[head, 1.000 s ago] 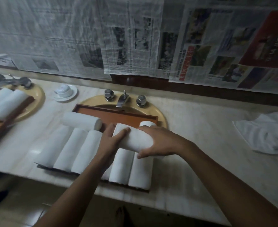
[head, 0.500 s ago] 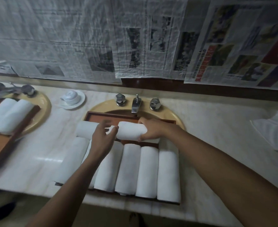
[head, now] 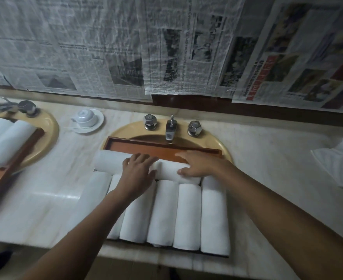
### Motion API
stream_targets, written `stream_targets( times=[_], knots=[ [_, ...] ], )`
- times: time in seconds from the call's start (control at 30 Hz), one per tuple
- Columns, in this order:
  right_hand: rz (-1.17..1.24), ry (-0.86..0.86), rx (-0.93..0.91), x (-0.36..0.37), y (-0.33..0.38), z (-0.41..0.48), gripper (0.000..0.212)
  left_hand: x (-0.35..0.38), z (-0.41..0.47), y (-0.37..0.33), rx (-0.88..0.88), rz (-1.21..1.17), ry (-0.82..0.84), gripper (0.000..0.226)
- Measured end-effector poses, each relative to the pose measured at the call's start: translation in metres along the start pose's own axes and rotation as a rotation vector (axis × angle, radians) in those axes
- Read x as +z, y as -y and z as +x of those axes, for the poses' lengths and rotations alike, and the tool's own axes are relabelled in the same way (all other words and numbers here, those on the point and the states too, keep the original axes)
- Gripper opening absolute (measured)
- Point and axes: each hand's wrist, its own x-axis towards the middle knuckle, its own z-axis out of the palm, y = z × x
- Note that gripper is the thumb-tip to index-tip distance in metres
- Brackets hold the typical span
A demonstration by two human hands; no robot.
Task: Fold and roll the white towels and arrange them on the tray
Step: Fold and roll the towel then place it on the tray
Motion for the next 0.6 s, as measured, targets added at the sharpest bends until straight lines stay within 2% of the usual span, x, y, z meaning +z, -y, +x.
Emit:
stream_targets(
  times=[0.17,0.37,0.6],
  knots=[
    [-0.242,-0.010,0.058,0.008,-0.013,-0.021,0.076,0.010,0.006,0.013,0.095,0.204,0.101,0.045],
    [-0.146,-0.005,0.074,0.020,-0.013,-0.026,0.066,0.010,0.008,0.015,0.118,0.231,0.104,0.043],
    [-0.103,-0.021,0.085,0.026,-0.015,-0.030,0.070,0.007,0.009,0.013,0.090,0.186,0.145,0.045]
  ],
)
